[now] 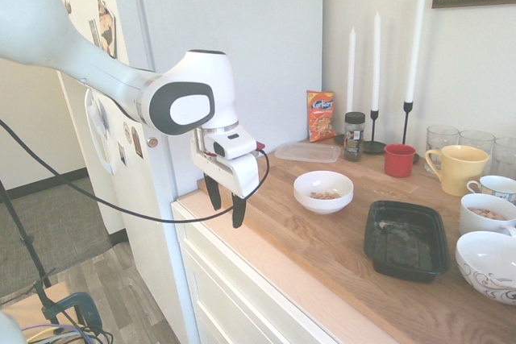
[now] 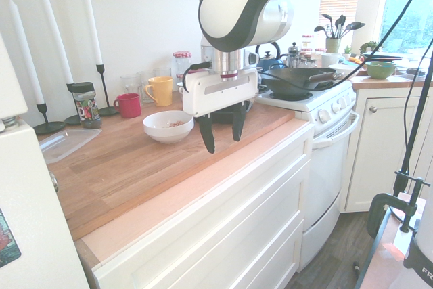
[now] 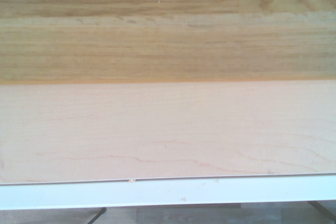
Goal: Put the cereal into the box
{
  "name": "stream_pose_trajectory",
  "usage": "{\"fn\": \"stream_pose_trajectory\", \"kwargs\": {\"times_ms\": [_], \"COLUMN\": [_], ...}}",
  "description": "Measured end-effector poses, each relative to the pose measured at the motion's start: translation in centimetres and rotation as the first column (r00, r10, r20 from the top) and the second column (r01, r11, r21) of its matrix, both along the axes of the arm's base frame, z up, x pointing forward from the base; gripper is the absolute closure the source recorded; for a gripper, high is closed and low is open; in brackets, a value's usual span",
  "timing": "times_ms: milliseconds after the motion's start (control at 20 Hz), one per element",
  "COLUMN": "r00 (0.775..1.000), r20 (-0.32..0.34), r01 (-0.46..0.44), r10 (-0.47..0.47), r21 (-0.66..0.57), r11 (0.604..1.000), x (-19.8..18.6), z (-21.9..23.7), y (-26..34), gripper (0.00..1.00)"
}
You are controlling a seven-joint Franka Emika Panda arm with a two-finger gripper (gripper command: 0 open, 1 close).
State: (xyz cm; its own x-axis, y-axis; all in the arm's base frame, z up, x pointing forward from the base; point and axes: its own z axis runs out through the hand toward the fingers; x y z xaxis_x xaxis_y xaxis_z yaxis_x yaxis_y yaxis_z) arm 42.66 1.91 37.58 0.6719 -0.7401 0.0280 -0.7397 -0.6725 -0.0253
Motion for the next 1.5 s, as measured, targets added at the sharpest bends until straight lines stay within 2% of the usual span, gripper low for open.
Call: {"fn": "stream_pose_trajectory", "kwargs": {"times_ms": [150, 300, 600, 800, 950, 1200, 1500], "r00": [1.0, 0.999, 0.994, 0.988, 0.981, 0.967, 0.963], "r20": [0.007, 0.042, 0.097, 0.136, 0.154, 0.153, 0.145], "r01": [-0.003, -0.016, -0.038, -0.058, -0.077, -0.114, -0.117], "r10": [0.003, 0.016, 0.04, 0.074, 0.117, 0.202, 0.227], "r21": [0.004, -0.002, -0.026, -0.115, -0.24, -0.449, -0.531], "r11": [1.0, 1.0, 0.999, 0.992, 0.968, 0.886, 0.839], "x": [0.1, 1.4, 6.4, 10.5, 13.6, 17.7, 21.2], "z": [0.0, 0.9, 2.8, 2.9, 1.8, -0.3, -2.8], "y": [-0.1, 0.9, 3.7, 5.0, 6.1, 8.1, 8.7], "gripper": [0.0, 0.0, 0.0, 0.0, 0.0, 0.0, 0.0]}}
